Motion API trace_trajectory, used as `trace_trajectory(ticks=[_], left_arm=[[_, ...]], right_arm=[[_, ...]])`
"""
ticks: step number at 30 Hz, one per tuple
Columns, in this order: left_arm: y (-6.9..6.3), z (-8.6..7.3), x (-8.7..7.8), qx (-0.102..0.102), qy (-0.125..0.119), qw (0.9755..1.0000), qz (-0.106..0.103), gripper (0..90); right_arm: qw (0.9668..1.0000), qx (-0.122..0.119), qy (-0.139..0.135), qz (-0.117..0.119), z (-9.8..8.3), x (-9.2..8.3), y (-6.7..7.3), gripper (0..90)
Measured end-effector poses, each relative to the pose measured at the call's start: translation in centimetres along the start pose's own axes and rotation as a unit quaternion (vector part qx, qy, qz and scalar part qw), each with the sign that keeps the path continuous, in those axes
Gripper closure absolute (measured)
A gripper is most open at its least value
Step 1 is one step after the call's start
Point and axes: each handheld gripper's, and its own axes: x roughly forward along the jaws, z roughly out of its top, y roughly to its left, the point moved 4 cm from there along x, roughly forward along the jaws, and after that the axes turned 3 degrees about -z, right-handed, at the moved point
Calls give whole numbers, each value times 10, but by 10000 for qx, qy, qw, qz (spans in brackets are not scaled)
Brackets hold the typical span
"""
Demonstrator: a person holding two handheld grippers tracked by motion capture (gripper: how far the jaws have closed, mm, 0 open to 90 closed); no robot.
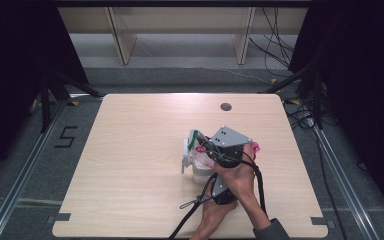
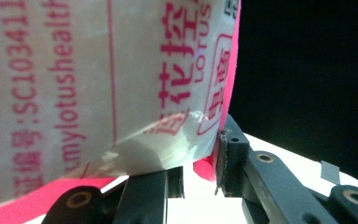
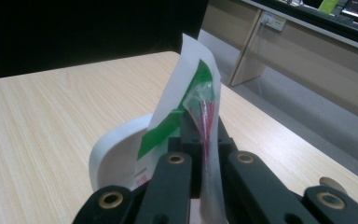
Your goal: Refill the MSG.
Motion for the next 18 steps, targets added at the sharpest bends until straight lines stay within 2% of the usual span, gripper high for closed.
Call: trace_trajectory(ticks=[1, 2, 4, 5, 7, 8, 9, 10, 11, 12, 13, 15, 16, 18], left_arm=[[0, 0, 0, 6, 40, 10000, 23, 754], [0, -1, -2, 26, 129, 9999, 65, 754], [0, -1, -1, 0, 71, 9999, 99, 754], [0, -1, 0, -19, -2, 10000, -6, 755], [0, -1, -1, 24, 113, 9999, 29, 754], [-2, -1, 0, -102, 122, 9999, -45, 754], [-1, -1, 0, -88, 74, 9999, -28, 754], [0, -1, 0, 32, 59, 10000, -11, 754], [0, -1, -2, 28, 124, 9999, 40, 754], [0, -1, -1, 24, 129, 9999, -8, 754], [-4, -2, -1, -197, 104, 9997, -134, 754], [-4, -2, -1, -205, 117, 9997, -103, 754], [-1, -1, -2, 42, 150, 9999, -20, 754], [0, -1, -1, 15, 122, 9999, -12, 754]], right_arm=[[10000, -32, 14, 6, 0, 0, -1, 897], [9999, 113, 94, 55, -2, 1, 1, 897], [9999, 116, 85, 57, -2, 2, 1, 897], [9999, 98, 73, 43, -1, 1, 1, 897], [9999, 124, 71, 64, -1, 0, 1, 897], [9999, 101, 45, 30, -2, 2, -1, 897], [9999, 129, 86, 57, -3, 2, 0, 897], [9997, 207, 126, 84, -3, 3, 1, 897], [9997, 184, 149, 106, -3, 2, 2, 897], [9999, 82, 51, 44, -2, 2, 1, 897], [9999, 124, 56, 33, -2, 2, 0, 897], [9998, 172, 96, 78, -2, 2, 1, 897], [9999, 135, 78, 70, -2, 2, 0, 897], [9999, 105, 49, 42, -2, 2, -1, 897]])
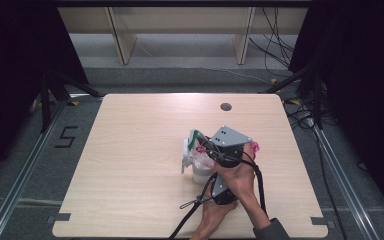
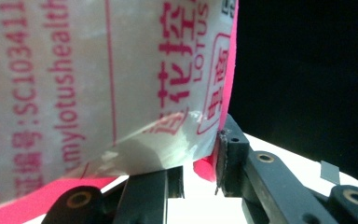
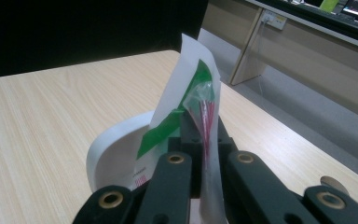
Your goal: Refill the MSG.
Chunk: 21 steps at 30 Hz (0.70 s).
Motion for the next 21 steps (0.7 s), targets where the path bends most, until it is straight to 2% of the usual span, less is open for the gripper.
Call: trace_trajectory(ticks=[1, 2, 3, 5, 6, 7, 8, 9, 10, 11, 12, 13, 14, 15, 16, 17, 18, 19, 21], left_arm=[[-5, -1, 1, -273, -27, 9995, -142, 754], [-4, -1, 1, -242, -8, 9996, -156, 754], [1, 0, -1, 36, 31, 9999, 93, 754], [0, 0, 1, -49, -130, 9999, 11, 755], [0, 0, 0, -23, -95, 10000, -1, 754], [0, 0, -1, 18, 42, 10000, 12, 754], [-4, -1, 0, -215, -15, 9997, -116, 754], [0, 0, -1, 49, 35, 10000, -37, 754], [-1, -1, 0, -35, 56, 10000, -48, 754], [-4, -2, 2, -228, -39, 9996, -147, 754], [-4, -2, 1, -189, 30, 9997, -144, 754], [-3, -3, 1, -173, 18, 9997, -166, 754], [-3, -3, 0, -157, 18, 9998, -136, 754], [0, -2, -2, 29, 75, 9999, 70, 754], [1, -3, -2, -1, 45, 9999, 117, 754], [1, -3, -2, -89, 13, 9999, 59, 753], [3, -5, -4, 4, 143, 9998, 113, 753], [5, -6, -8, 127, 325, 9993, 105, 752], [5, -6, -10, 165, 416, 9989, 100, 751]], right_arm=[[10000, 89, 15, -19, 0, 0, 1, 897], [9999, 103, 13, -16, 0, 0, 0, 897], [9999, 140, 58, 24, -1, 0, 1, 897], [10000, -15, 7, -23, 0, 0, 2, 897], [10000, -6, 36, 6, 0, -1, 2, 898], [10000, 37, 33, 16, 0, -1, 2, 898], [9999, 134, 11, -18, 0, 0, 1, 898], [10000, 91, -5, 2, 0, 0, 0, 898], [10000, 90, 1, -3, 0, -1, 0, 899], [9999, 102, -13, -30, 0, -1, 0, 899], [10000, 61, 26, 23, 0, -1, -1, 900], [9998, 212, 15, -33, 0, -2, -1, 900], [9998, 176, -11, 19, 0, -2, -1, 900], [9996, 247, 46, 114, -1, -3, 0, 900], [9998, 204, -36, 3, 0, -3, -1, 900], [9998, 197, -30, 23, 0, -4, -1, 900], [9997, 228, -7, 51, 1, -6, -1, 900], [9998, 181, -102, -3, 1, -6, -3, 900], [9990, 411, -93, 170, 2, -10, -2, 900]])
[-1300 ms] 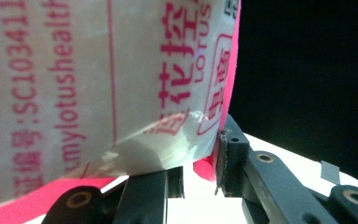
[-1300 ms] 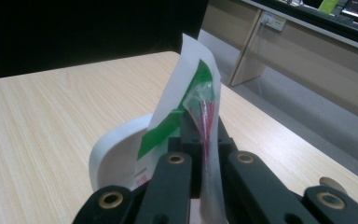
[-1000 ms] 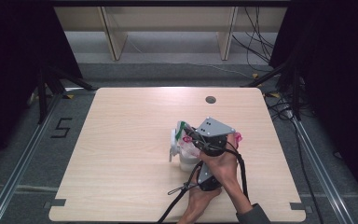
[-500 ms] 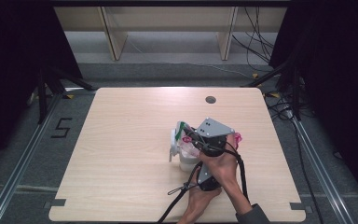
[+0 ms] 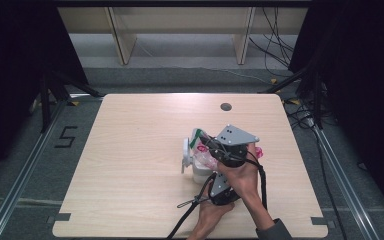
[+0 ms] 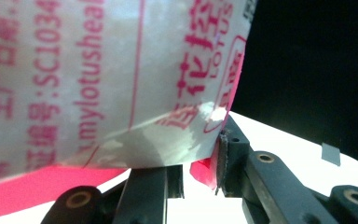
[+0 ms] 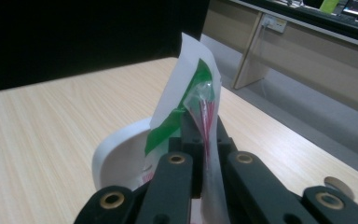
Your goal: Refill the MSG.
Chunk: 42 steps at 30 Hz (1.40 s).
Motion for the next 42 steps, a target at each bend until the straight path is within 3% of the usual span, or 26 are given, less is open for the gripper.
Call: trace_trajectory(ticks=[4, 5, 8, 10, 11, 12, 17, 18, 19, 22, 25, 26, 27, 28, 30, 31, 33, 34, 37, 38, 39, 41, 42], left_arm=[[0, -2, -3, -18, 64, 10000, -70, 746], [-2, -2, -2, -232, -41, 9997, -67, 743], [2, -4, -3, -268, 21, 9996, -67, 737], [3, -6, -5, -295, 113, 9995, -22, 731], [3, -6, -5, -399, 117, 9991, -77, 724], [4, -7, -6, -510, 112, 9986, -114, 719], [4, -8, -9, -469, 221, 9986, 62, 708], [4, -8, -9, -506, 216, 9985, 20, 702], [4, -8, -9, -529, 196, 9984, -10, 695], [6, -8, -10, -539, 263, 9982, -63, 671], [7, -9, -12, -567, 361, 9977, -13, 656], [6, -9, -13, -626, 387, 9973, -28, 648], [6, -9, -13, -682, 392, 9969, -52, 632], [6, -9, -13, -720, 392, 9966, -70, 611], [7, -9, -14, -732, 388, 9965, -84, 587], [6, -10, -16, -734, 406, 9965, 5, 579], [6, -9, -21, -787, 365, 9962, 7, 547], [7, -9, -23, -836, 313, 9960, -33, 531], [9, -10, -28, -910, 363, 9952, 23, 488], [9, -9, -30, -990, 316, 9946, -1, 479], [10, -8, -33, -1031, 268, 9943, 2, 467], [9, -6, -37, -1087, 223, 9938, 34, 438], [9, -6, -38, -1137, 199, 9933, -59, 420]], right_arm=[[10000, 2, -96, -1, 2, -7, -2, 900], [9999, -9, -143, -47, 2, -8, -3, 900], [9993, 244, -241, 117, 1, -13, -7, 900], [9990, 284, -347, 10, 2, -16, -11, 900], [9989, 260, -374, 89, 2, -18, -12, 900], [9984, 431, -323, 163, 1, -21, -11, 900], [9965, 683, -453, 194, -1, -31, -18, 900], [9957, 744, -497, 257, -1, -34, -19, 900], [9962, 626, -531, 277, -1, -36, -22, 900], [9941, 848, -622, 273, -4, -43, -25, 900], [9931, 828, -770, 320, -7, -48, -31, 900], [9932, 896, -702, 263, -9, -50, -32, 900], [9926, 859, -804, 307, -9, -51, -33, 900], [9911, 1022, -774, 350, -10, -53, -32, 900], [9907, 1018, -820, 371, -12, -56, -35, 900], [9906, 995, -876, 335, -12, -57, -37, 900], [9875, 1196, -976, 316, -14, -59, -41, 900], [9880, 1142, -1000, 270, -15, -60, -44, 900], [9844, 1406, -1020, 294, -17, -64, -45, 900], [9853, 1307, -1040, 370, -18, -64, -47, 900], [9865, 1278, -981, 284, -20, -64, -48, 900], [9849, 1357, -1050, 246, -21, -62, -48, 900], [9847, 1327, -1087, 321, -22, -61, -48, 900]])
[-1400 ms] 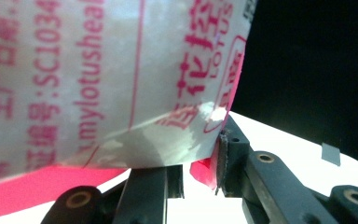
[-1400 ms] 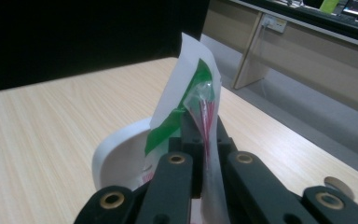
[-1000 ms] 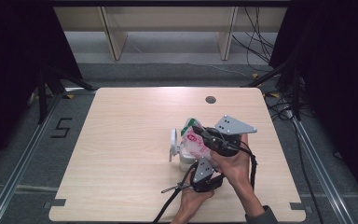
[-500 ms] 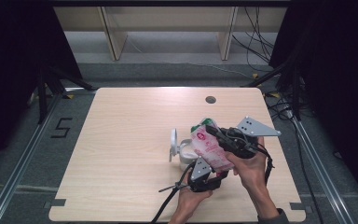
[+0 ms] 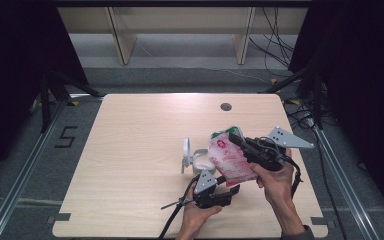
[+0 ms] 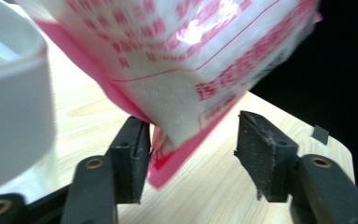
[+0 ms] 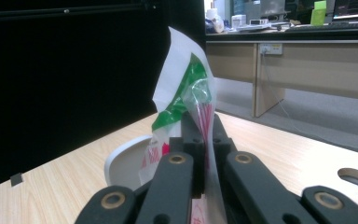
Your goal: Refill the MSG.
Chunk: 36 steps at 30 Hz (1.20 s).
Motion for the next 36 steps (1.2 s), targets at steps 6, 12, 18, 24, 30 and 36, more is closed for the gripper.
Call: trace_trajectory(ticks=[6, 12, 18, 24, 30, 36], left_arm=[[-3, -7, -15, 104, 175, 9998, -65, 361], [-5, -13, -37, 345, 291, 9990, 60, 350], [-2, -16, -53, 377, 303, 9986, 212, 343], [6, -17, -66, 357, 280, 9983, 356, 343], [12, -16, -75, 246, 130, 9984, 495, 343], [20, -15, -81, 254, 88, 9979, 586, 342]], right_arm=[[9999, 81, 46, -121, -3, -4, -3, 900], [9996, 124, 102, -210, -16, 1, -13, 900], [9994, 124, 224, -238, -27, -5, -19, 900], [9990, 189, 240, -334, -35, -23, -28, 900], [9981, 310, 212, -481, -41, -43, -36, 900], [9963, 341, 357, -701, -49, -63, -45, 900]])
